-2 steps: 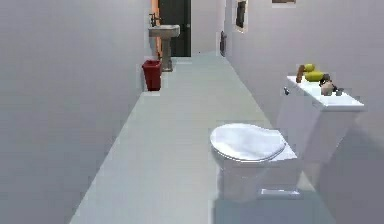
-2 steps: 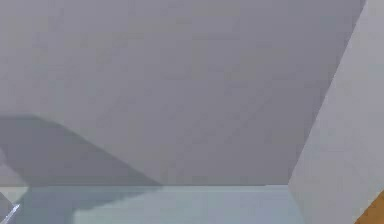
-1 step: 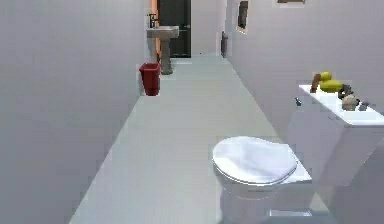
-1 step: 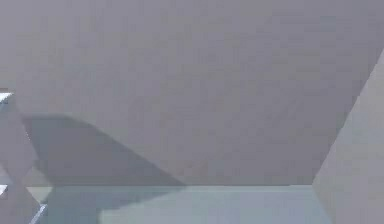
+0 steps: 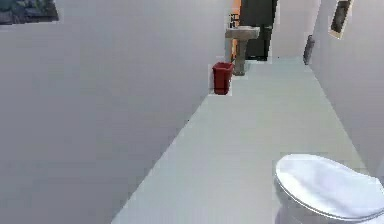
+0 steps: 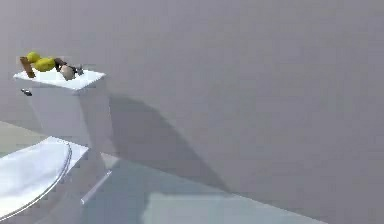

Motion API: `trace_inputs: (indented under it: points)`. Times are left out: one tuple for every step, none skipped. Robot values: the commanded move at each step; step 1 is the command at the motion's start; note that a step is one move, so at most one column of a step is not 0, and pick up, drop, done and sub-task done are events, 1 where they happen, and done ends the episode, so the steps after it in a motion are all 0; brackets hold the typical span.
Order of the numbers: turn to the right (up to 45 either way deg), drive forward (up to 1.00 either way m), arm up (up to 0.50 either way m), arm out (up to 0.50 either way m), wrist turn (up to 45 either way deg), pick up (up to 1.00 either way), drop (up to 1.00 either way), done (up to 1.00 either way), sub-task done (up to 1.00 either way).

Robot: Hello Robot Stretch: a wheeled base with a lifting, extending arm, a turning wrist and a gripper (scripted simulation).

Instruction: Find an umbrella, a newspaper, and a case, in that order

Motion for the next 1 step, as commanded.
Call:
trace_inputs:
  points:
    - [0.0,0.85,0.0,0.0,0.0,0.0,0.0,0.0,0.0]
